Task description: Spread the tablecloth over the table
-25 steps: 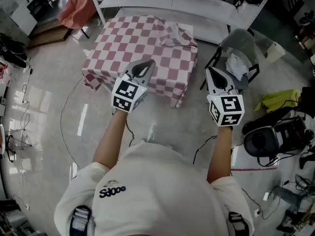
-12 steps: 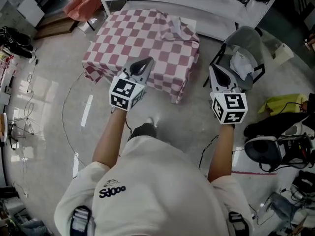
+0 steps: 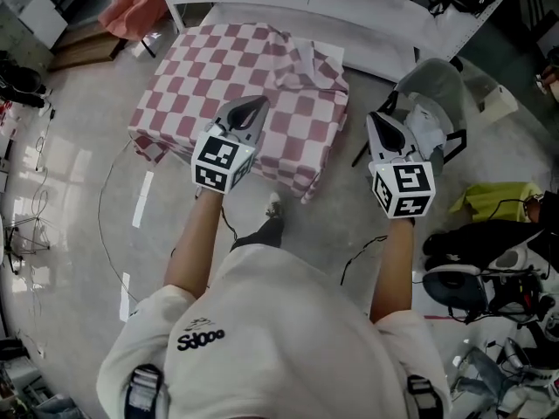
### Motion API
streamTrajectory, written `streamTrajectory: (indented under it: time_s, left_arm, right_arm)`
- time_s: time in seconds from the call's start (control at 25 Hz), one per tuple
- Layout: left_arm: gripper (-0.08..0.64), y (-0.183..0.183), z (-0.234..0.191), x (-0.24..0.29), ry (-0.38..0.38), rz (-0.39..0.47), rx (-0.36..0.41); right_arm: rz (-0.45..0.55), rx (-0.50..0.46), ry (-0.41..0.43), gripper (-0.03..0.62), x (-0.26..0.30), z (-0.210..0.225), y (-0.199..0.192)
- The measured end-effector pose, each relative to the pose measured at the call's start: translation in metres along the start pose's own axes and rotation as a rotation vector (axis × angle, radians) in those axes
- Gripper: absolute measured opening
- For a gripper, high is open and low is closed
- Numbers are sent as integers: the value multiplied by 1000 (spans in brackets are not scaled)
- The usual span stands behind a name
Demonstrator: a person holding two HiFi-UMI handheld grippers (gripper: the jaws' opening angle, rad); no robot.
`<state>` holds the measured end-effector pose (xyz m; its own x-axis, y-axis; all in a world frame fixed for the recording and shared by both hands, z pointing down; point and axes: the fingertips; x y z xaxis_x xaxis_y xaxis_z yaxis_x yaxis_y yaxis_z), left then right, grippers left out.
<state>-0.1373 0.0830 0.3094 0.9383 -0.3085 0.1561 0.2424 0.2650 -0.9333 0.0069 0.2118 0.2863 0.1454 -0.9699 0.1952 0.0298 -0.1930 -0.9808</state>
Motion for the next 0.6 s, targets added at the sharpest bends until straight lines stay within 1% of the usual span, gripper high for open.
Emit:
streamTrajectory:
  time_s: [0.16, 0.32, 0.44, 0.6]
  left_arm:
    - [29, 1, -32, 47, -20, 14, -7]
    - [29, -2, -62, 86, -36, 3, -1]
    - [29, -8, -84, 111, -42, -11, -12]
    - [29, -14, -105, 138, -56, -6, -27]
  right_arm:
    - [-17, 1, -6, 21, 52, 26, 15]
    - [-29, -11, -10, 21, 98, 46, 28]
    - [-40, -18, -10, 21, 128, 54, 33]
    - [-59, -31, -9, 21, 161, 65, 36]
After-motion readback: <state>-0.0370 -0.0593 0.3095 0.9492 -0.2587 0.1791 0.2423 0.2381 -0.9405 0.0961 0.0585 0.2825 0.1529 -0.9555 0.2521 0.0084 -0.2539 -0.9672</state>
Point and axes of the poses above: the fingertips, and each gripper's own axes: x forward along the fingers, z to its right, y out of its top, and after that the axes turned 11 degrees about x, right-handed
